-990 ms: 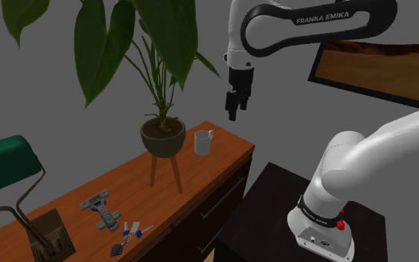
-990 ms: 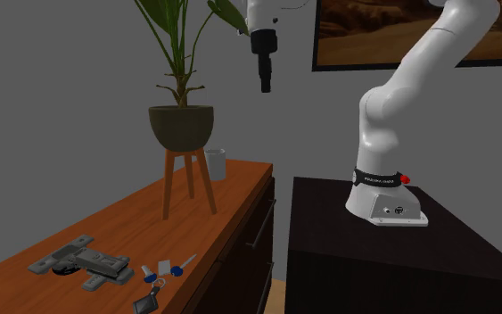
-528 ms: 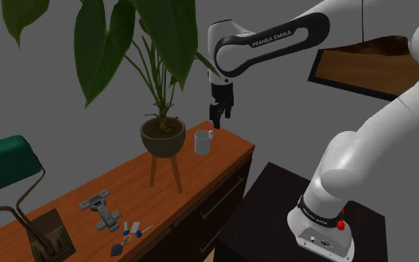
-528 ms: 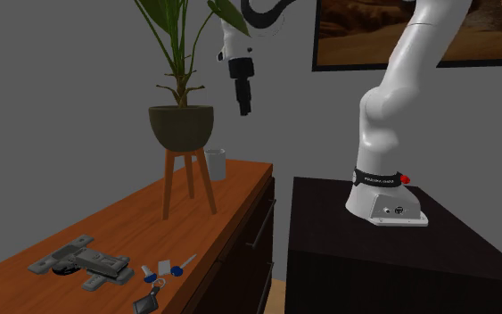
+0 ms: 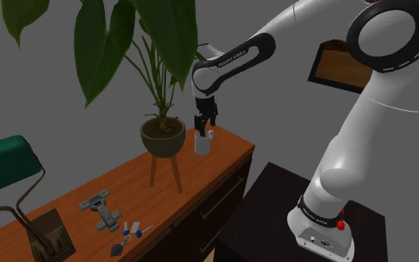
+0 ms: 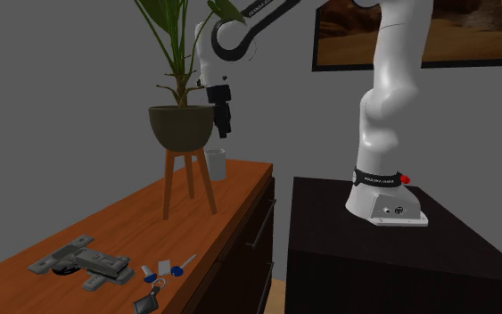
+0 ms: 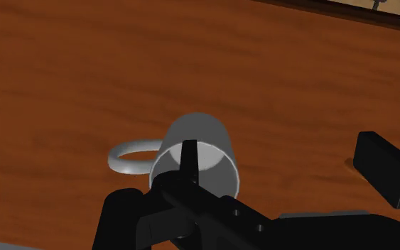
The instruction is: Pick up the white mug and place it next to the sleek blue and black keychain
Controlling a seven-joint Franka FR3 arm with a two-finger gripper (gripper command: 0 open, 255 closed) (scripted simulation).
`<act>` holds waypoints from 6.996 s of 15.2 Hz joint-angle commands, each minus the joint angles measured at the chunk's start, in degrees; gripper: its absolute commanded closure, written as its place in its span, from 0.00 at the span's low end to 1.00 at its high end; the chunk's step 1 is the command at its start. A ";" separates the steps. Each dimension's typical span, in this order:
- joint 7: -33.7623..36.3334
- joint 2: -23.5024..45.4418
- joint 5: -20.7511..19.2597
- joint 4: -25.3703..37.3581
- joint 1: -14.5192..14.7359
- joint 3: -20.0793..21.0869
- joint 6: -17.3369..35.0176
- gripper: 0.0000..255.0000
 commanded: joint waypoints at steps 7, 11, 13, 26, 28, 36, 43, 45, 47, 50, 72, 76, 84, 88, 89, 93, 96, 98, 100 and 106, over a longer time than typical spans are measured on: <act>-0.52 15.58 -1.68 9.41 -0.16 -0.31 4.38 0.00; -0.39 16.87 -1.88 7.80 -0.21 -0.41 7.29 0.00; -0.33 17.59 -1.98 7.06 -0.24 -0.46 8.73 0.00; -0.31 17.79 -2.01 6.86 -0.25 -0.47 9.14 1.00; -0.31 17.79 -2.01 6.86 -0.25 -0.47 9.14 1.00; -0.60 15.38 -1.75 7.82 -0.28 -0.40 5.78 1.00; -0.98 12.40 -1.43 9.68 -0.30 -0.32 0.95 1.00; -1.08 11.64 -1.35 10.33 -0.30 -0.30 -0.45 1.00; -1.18 10.93 -1.28 11.02 -0.30 -0.29 -1.85 1.00; -1.32 9.93 -1.17 12.16 -0.30 -0.27 -3.98 1.00; 7.06 6.76 0.41 19.43 4.63 4.20 -14.75 1.00; 12.24 8.06 0.93 21.10 7.48 6.68 -15.24 1.00; 22.66 13.25 1.05 27.76 13.49 11.21 -16.85 1.00; 27.81 17.17 0.50 32.92 16.79 13.11 -18.16 1.00; 29.08 18.29 0.30 34.43 17.68 13.52 -18.56 1.00; 30.24 19.70 -0.01 34.03 18.48 13.82 -16.78 1.00; 30.27 20.15 -0.15 32.32 18.48 13.76 -14.64 1.00; 30.30 20.51 -0.26 31.26 18.48 13.71 -13.24 1.00; 30.33 20.92 -0.38 30.27 18.50 13.66 -11.85 1.00; 30.50 22.40 -0.82 27.62 18.58 13.48 -7.78 1.00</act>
